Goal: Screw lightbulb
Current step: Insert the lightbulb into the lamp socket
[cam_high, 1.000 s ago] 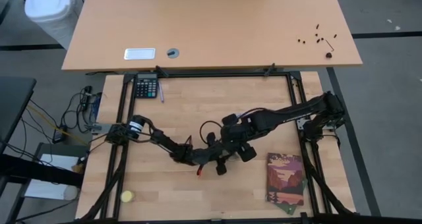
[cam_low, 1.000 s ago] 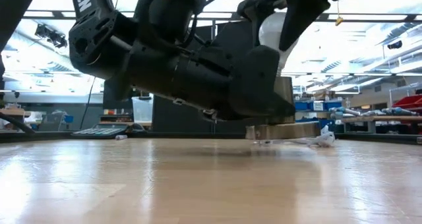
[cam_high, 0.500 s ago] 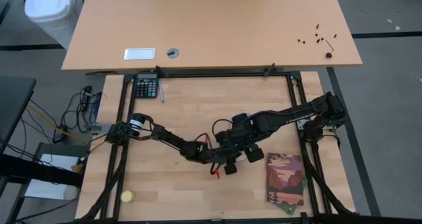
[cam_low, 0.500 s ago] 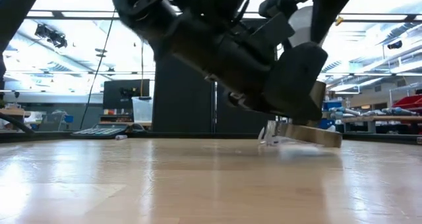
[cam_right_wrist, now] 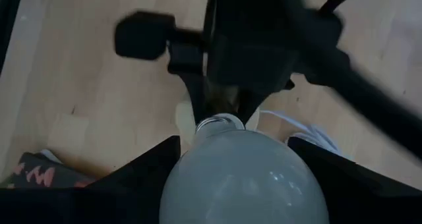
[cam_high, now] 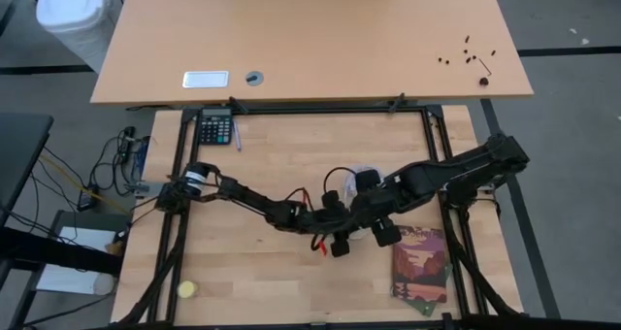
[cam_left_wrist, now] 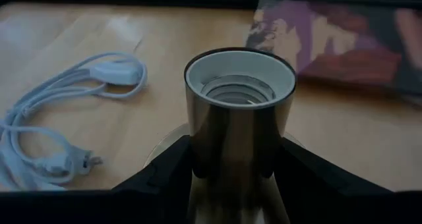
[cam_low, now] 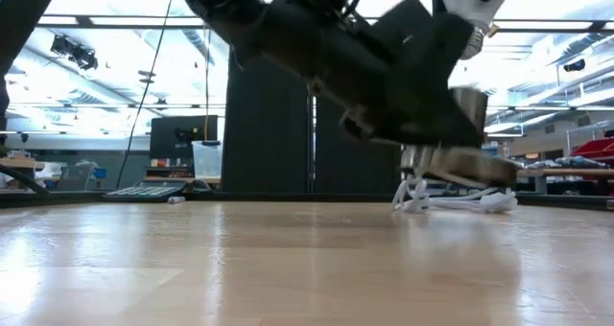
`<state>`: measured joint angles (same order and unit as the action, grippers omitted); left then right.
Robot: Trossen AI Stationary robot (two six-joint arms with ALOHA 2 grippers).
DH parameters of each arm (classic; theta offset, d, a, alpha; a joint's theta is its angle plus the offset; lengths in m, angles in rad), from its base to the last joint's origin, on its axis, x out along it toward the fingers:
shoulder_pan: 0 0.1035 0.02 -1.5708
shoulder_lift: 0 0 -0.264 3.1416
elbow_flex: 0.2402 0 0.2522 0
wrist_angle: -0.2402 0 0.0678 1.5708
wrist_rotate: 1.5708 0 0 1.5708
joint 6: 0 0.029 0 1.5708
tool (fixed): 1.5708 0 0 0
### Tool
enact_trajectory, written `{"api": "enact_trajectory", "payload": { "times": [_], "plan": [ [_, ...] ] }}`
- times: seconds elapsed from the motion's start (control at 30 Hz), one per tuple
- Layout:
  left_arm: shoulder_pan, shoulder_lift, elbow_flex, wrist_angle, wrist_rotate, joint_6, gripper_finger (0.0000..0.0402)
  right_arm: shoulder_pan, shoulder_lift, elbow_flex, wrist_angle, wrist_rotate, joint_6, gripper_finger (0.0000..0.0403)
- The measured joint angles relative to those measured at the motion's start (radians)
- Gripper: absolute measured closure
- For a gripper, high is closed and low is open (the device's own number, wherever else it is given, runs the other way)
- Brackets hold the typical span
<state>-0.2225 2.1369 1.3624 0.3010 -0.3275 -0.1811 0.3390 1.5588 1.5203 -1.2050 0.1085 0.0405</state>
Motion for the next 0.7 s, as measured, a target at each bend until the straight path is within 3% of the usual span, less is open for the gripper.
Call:
{"api": "enact_trajectory", "payload": {
  "times": [0.23,0.5,0.7],
  "plan": [
    [0.007,-0.051,0.0,-0.024,0.165,-0.008,0.0212,0.055,-0.01,-0.036,0.036,0.0,-0.08,0.0125],
    [0.051,-0.065,0.0,-0.05,0.513,0.012,0.0212,0.093,-0.04,-0.036,0.079,0.0,-0.17,0.0125],
    [0.078,-0.065,0.0,-0.106,0.612,0.046,0.0212,0.09,-0.093,-0.081,0.189,-0.001,-0.195,0.0125]
  ]
}}
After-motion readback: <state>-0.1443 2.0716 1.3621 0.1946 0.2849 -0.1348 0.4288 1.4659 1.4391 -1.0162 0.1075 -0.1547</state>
